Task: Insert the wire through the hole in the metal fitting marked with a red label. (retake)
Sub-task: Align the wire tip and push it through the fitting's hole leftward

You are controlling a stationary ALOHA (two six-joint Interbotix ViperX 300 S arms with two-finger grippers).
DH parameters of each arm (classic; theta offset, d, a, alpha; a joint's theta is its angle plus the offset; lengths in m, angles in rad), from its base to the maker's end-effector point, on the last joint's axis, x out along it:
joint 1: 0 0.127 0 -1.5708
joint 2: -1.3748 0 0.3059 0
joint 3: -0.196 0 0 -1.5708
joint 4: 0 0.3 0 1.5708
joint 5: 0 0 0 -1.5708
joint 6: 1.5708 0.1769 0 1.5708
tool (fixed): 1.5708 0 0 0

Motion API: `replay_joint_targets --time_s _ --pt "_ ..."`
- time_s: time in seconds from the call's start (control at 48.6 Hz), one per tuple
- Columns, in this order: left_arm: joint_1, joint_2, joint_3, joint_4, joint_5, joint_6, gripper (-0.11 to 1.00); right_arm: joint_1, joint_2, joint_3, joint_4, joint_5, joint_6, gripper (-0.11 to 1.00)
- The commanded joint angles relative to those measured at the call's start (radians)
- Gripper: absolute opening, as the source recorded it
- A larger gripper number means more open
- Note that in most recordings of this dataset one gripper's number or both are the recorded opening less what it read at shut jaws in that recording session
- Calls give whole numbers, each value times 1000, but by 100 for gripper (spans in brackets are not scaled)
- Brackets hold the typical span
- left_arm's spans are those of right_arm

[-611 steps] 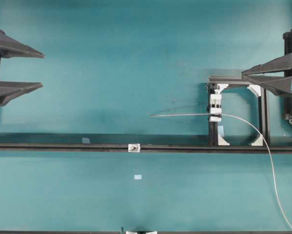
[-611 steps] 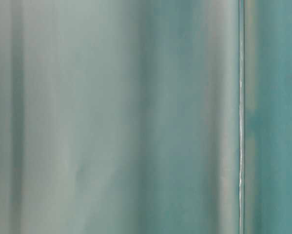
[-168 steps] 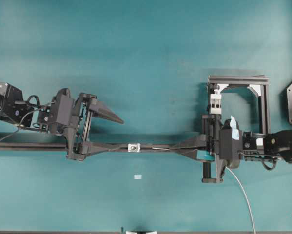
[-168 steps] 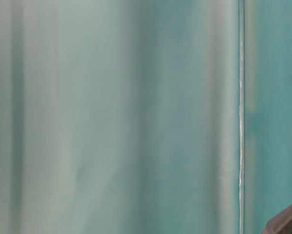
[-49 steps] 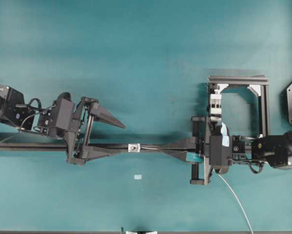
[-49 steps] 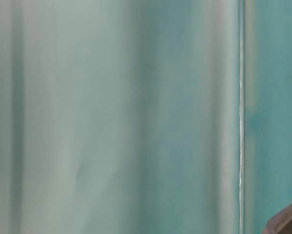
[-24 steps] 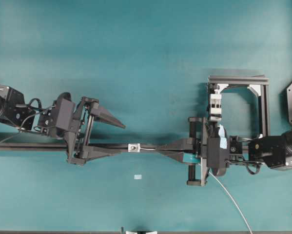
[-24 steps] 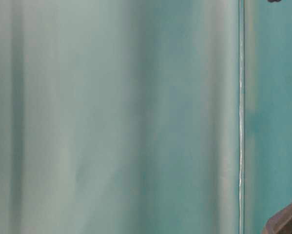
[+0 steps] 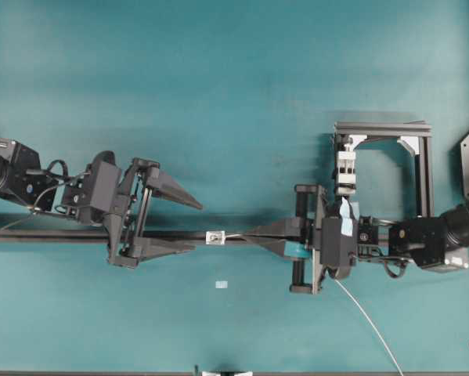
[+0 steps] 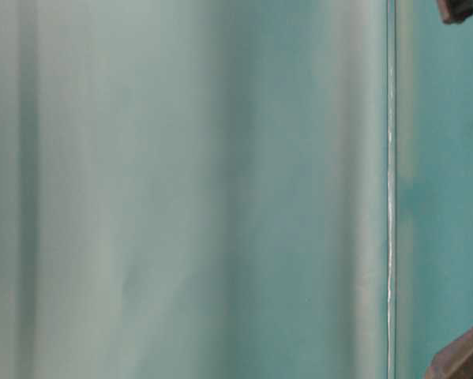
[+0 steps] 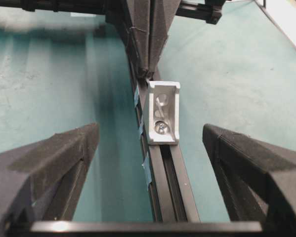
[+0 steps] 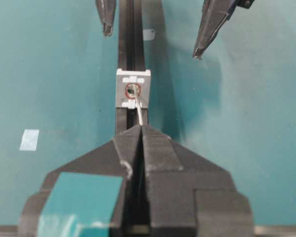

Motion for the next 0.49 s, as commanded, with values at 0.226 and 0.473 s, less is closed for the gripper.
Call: replay_joint_targets --time_s 0.226,0.473 --pt "-3 -11 -11 2 -3 2 53 -17 -11 -38 -18 5 -18 3" --pt "-3 -11 -11 2 -2 2 52 -29 12 -75 -18 25 -32 3"
